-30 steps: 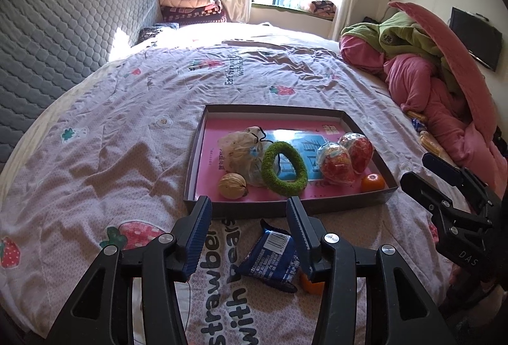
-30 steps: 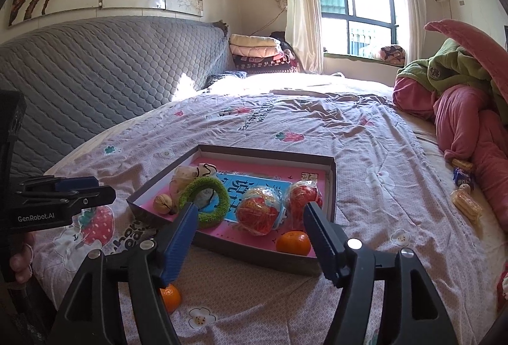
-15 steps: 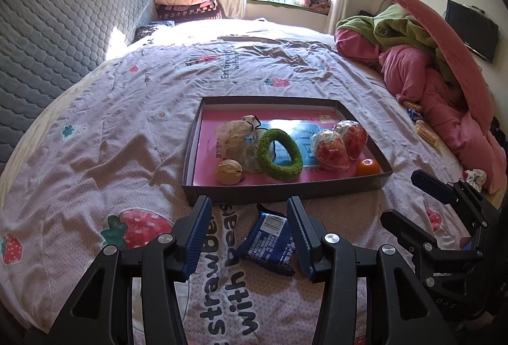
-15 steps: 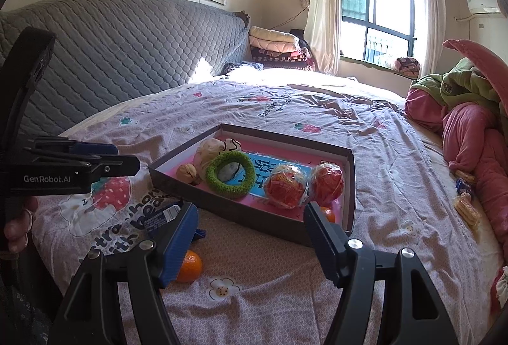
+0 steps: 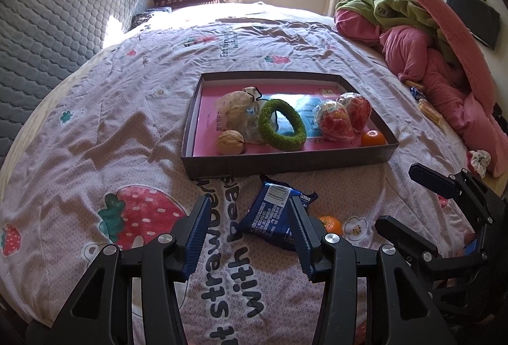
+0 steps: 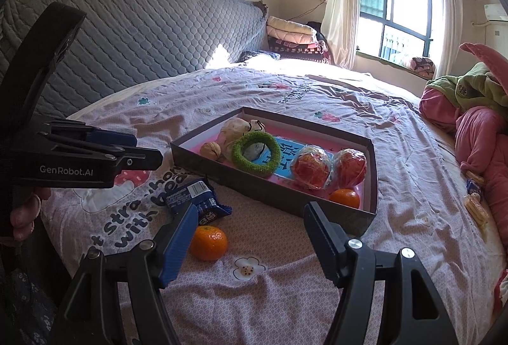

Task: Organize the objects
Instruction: 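Withdraw both grippers from tray toward blue candy bag and orange on bedspread, then close left gripper on blue candy bag while right gripper closes on orange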

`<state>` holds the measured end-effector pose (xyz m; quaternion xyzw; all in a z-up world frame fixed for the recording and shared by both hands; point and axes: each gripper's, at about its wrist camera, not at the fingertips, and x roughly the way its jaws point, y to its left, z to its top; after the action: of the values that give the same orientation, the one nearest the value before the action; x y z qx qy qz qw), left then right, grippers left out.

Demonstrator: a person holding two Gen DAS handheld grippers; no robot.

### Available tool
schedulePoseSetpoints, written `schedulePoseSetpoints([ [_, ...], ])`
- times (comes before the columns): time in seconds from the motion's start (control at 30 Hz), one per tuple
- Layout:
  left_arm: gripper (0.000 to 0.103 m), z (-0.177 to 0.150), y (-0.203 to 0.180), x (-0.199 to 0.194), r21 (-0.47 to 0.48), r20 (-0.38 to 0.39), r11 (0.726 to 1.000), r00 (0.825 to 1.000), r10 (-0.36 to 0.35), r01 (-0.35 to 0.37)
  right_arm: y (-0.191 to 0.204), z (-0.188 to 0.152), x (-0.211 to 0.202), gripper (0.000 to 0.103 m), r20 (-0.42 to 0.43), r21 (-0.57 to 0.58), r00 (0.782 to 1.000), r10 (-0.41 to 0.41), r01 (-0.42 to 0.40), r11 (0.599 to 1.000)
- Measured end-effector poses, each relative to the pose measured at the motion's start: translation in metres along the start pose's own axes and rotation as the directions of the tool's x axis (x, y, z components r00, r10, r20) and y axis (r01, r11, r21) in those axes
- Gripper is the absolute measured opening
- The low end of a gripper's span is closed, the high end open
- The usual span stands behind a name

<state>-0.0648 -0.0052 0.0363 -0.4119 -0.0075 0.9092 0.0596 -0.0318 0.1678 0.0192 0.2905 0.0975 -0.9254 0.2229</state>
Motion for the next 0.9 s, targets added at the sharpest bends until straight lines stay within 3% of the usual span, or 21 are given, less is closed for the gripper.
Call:
schedulePoseSetpoints([
  [0.53,0.051,-0.011,-0.014,0.023,0.050,-0.060,0.999,0.998,-0.018,0.021,0.015,-0.013,0.017,0.069,-0.089,-0.032,0.995,0.050,-0.053,0.998],
  [0.9,0.051,-0.014,-0.020,0.043,0.082,-0.093,0.995,0.994,-0.050,0.058,0.020,-0.021,0.032,0.069,-0.144,-0.055,0.989,0.042,-0.051,0.997],
])
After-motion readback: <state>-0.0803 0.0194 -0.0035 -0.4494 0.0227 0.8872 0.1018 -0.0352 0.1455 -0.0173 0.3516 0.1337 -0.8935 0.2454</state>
